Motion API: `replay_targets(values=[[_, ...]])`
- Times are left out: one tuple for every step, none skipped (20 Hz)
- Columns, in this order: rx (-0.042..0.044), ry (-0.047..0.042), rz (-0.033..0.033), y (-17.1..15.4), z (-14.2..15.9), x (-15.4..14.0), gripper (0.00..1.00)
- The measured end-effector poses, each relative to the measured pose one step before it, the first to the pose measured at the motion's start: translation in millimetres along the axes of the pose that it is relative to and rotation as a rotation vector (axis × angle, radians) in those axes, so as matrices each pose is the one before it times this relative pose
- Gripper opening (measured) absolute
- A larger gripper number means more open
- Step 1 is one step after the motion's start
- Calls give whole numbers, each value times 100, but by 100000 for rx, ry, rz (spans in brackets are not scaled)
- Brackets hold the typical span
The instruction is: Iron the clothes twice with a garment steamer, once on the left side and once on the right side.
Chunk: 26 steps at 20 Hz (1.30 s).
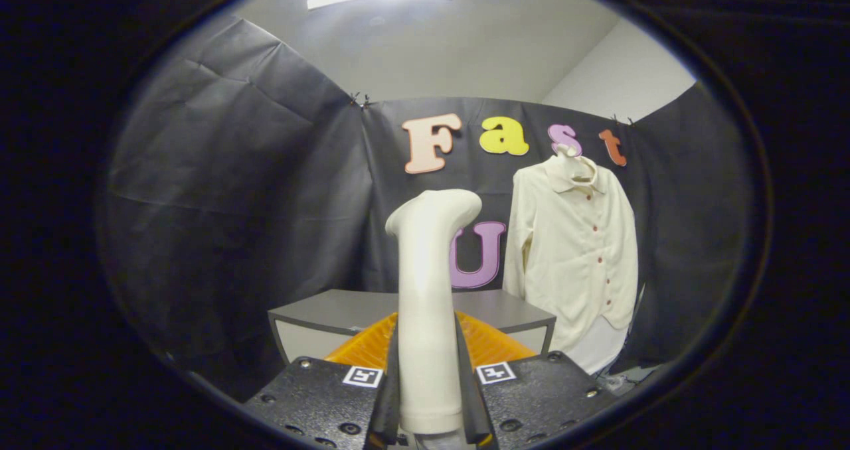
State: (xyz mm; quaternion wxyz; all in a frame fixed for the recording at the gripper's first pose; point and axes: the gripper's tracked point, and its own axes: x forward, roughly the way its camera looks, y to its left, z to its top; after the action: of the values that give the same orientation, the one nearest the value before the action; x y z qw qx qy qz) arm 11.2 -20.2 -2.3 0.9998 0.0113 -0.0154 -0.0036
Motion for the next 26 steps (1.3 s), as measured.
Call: replay_targets(values=[[191,-164,-379,-94,-14,-131,37],[89,-9,-291,18,-17,-47,37],[71,184,3,18,-55,32,37],[225,47,89,153,-75,66,37],[-145,334,352,165,-112,137,37],[-92,157,301,235,-173,239,37],[-325,219,249,221,-192,215,37],[-454,785,345,32,-428,225,37],[-24,1136,386,114,-433,350,37],[540,1023,288,25,-497,339,37],[1025,1201,28,4,-361,418,37],[1147,1454,-51,-142,-426,329,37],[1513,1368,17,-69,-374,247,37],[1132,681,-133,-7,-243,246,37],[110,633,-372,-56,-58,324,37],[-224,546,-264,-67,-188,114,37],[99,591,87,34,-207,169,37],[340,16,78,160,-9,199,37],[14,699,207,232,-149,64,37],[198,606,344,132,-292,-4,37],[-9,355,386,277,-22,5,37],[-584,-376,201,213,58,-7,37],[-1341,311,128,102,-38,3,37],[-718,296,166,95,-248,-174,37],[-28,-330,87,55,-39,-171,37],[-483,-3,181,-24,-23,-50,37]])
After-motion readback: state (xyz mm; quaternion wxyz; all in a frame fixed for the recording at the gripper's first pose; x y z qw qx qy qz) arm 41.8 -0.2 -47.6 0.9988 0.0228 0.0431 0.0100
